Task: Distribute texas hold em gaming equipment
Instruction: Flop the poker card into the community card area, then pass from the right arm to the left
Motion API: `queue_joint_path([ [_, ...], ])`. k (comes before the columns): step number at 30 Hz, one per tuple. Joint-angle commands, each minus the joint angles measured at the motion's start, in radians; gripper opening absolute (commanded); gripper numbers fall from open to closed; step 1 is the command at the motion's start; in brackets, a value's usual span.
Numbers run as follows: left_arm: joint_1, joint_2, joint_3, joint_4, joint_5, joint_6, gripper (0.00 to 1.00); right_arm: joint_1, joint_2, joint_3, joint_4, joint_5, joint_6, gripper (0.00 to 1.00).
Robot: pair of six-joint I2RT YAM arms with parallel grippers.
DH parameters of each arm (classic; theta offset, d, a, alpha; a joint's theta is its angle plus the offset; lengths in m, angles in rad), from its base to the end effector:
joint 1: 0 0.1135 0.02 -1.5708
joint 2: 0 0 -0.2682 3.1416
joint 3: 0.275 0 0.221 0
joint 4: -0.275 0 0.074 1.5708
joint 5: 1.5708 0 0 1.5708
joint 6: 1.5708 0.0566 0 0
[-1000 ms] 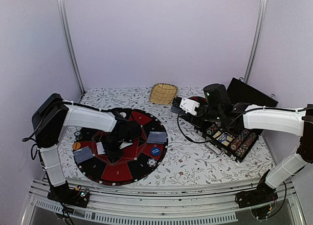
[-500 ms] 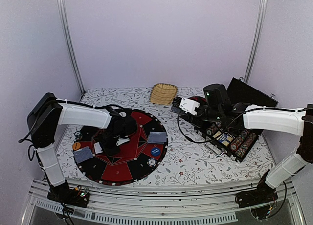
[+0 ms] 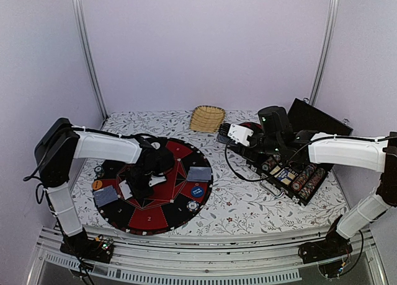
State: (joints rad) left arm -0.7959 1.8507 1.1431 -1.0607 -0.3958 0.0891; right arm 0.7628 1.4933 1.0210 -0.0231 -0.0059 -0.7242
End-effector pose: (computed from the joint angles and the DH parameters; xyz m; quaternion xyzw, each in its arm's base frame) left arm 0.2045 -0.1776 0.1548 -0.4353 -0.8734 -0.2170 0.0230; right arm 0.2389 0.2288 0.2755 -0.5825 0.6312 0.0124 0.5120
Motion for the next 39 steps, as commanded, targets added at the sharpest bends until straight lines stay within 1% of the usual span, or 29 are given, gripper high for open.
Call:
queue_joint_path([
  [1,-0.035,-0.032,0.01,-0.002,0.057,0.015,0.39,-0.003,-0.029,-0.006,0.009,0.009,-0.007,0.48],
  [3,-0.041,-0.038,0.014,0.0,0.066,0.018,0.44,-0.002,-0.03,-0.006,0.009,0.009,-0.007,0.47],
  [6,-0.04,-0.06,0.041,0.007,0.023,0.004,0.46,-0.003,-0.032,-0.006,0.008,0.009,-0.008,0.48],
  [8,-0.031,-0.081,0.086,0.013,0.006,-0.017,0.5,-0.003,-0.032,-0.004,0.008,0.008,-0.007,0.48],
  [11,0.029,-0.1,0.203,0.002,0.074,-0.079,0.51,-0.003,-0.035,-0.002,0.006,0.006,-0.009,0.48],
  [14,0.077,-0.147,0.265,0.085,0.117,-0.104,0.55,-0.003,-0.037,0.001,0.005,0.003,-0.008,0.48],
  [16,0.11,-0.185,0.297,0.177,0.197,-0.138,0.59,-0.003,-0.038,0.003,0.002,-0.002,-0.007,0.48],
  [17,0.131,-0.207,0.303,0.237,0.271,-0.151,0.63,-0.002,-0.036,0.007,-0.002,-0.004,-0.007,0.48],
  [18,0.141,-0.232,0.302,0.302,0.357,-0.164,0.7,-0.003,-0.034,0.01,-0.004,-0.007,-0.007,0.48],
  [20,0.147,-0.291,0.255,0.498,0.559,-0.205,0.79,0.0,-0.031,0.016,-0.006,-0.013,-0.003,0.48],
  [21,0.147,-0.314,0.205,0.617,0.669,-0.239,0.82,0.004,-0.031,0.018,-0.005,-0.016,-0.003,0.48],
  [22,0.149,-0.333,0.165,0.734,0.798,-0.287,0.83,0.009,-0.03,0.021,-0.002,-0.017,-0.004,0.48],
  [23,0.149,-0.341,0.131,0.845,0.882,-0.339,0.84,0.015,-0.027,0.025,-0.002,-0.017,-0.005,0.48],
  [25,0.152,-0.329,0.088,1.024,0.993,-0.455,0.84,0.027,-0.018,0.037,-0.005,-0.017,-0.01,0.48],
  [26,0.152,-0.315,0.081,1.089,1.032,-0.494,0.86,0.032,-0.013,0.043,-0.006,-0.02,-0.012,0.48],
  [28,0.152,-0.278,0.076,1.149,1.078,-0.552,0.89,0.041,-0.007,0.053,-0.004,-0.03,-0.012,0.48],
  [32,0.152,-0.221,0.074,1.197,1.112,-0.597,0.91,0.054,0.011,0.068,0.005,-0.046,-0.013,0.48],
  [35,0.149,-0.199,0.062,1.253,1.13,-0.625,0.98,0.063,0.027,0.079,0.004,-0.052,-0.014,0.48],
  [39,0.143,-0.182,0.049,1.284,1.149,-0.635,0.98,0.067,0.04,0.089,0.009,-0.066,-0.012,0.48],
])
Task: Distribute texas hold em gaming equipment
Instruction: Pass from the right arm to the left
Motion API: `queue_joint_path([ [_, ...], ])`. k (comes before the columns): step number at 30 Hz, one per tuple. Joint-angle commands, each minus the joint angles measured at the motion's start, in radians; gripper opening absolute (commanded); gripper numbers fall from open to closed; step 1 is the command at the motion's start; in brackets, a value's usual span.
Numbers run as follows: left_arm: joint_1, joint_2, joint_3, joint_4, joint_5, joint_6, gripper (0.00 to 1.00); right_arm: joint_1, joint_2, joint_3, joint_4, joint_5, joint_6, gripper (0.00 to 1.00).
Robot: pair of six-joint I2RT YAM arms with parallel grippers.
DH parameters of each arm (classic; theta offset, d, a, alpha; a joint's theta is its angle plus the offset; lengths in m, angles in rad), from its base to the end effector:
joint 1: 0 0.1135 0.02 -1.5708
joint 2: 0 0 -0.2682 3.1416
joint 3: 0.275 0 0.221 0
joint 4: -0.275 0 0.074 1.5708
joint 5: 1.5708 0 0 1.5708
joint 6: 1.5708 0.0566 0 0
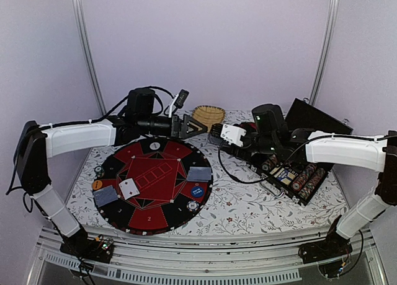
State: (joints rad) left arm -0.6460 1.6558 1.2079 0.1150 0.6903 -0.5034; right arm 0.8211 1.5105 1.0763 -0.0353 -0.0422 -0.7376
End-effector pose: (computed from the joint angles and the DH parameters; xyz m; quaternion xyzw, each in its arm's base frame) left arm 0.2751 -0.2525 0.3043 0.2504 0.7505 -0.5281 0.3085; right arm 0.2289 0.2493 0.2871 -0.6066 0.5983 0.0398 0.5219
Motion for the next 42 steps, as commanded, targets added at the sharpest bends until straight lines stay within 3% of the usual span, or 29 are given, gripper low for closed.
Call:
queue_joint_path([
  [1,-0.007,0.013,-0.024,0.125,0.068,-0.047,0.98,0.01,0.027,0.036,0.022,-0.034,0.002,0.48],
  [7,-0.025,0.03,-0.027,0.111,0.057,-0.024,0.96,0.014,0.05,0.059,0.014,-0.037,0.004,0.48],
  [13,-0.027,0.071,0.021,0.039,0.016,-0.002,0.79,0.026,0.058,0.068,0.016,-0.045,0.005,0.48],
  [19,-0.038,0.102,0.05,0.027,0.03,-0.001,0.76,0.036,0.072,0.08,0.016,-0.034,-0.001,0.48],
  [24,-0.044,0.121,0.069,-0.014,0.054,0.021,0.64,0.039,0.081,0.09,0.025,-0.012,-0.008,0.48],
  [26,-0.047,0.119,0.072,-0.03,0.066,0.038,0.54,0.038,0.085,0.097,0.026,-0.001,-0.012,0.48],
  [29,-0.049,0.112,0.073,-0.047,0.09,0.064,0.32,0.039,0.09,0.103,0.028,0.007,-0.017,0.48],
  [32,-0.052,0.103,0.074,-0.048,0.129,0.077,0.0,0.038,0.092,0.102,0.03,0.005,-0.019,0.48],
  [34,-0.052,0.094,0.07,-0.045,0.137,0.085,0.0,0.038,0.091,0.1,0.027,0.005,-0.019,0.55],
  [38,-0.052,0.066,0.053,-0.034,0.124,0.103,0.0,0.038,0.089,0.091,0.018,0.029,-0.022,0.9],
  [42,-0.052,0.052,0.047,-0.049,0.118,0.124,0.0,0.034,0.072,0.068,0.013,0.038,-0.023,0.95],
])
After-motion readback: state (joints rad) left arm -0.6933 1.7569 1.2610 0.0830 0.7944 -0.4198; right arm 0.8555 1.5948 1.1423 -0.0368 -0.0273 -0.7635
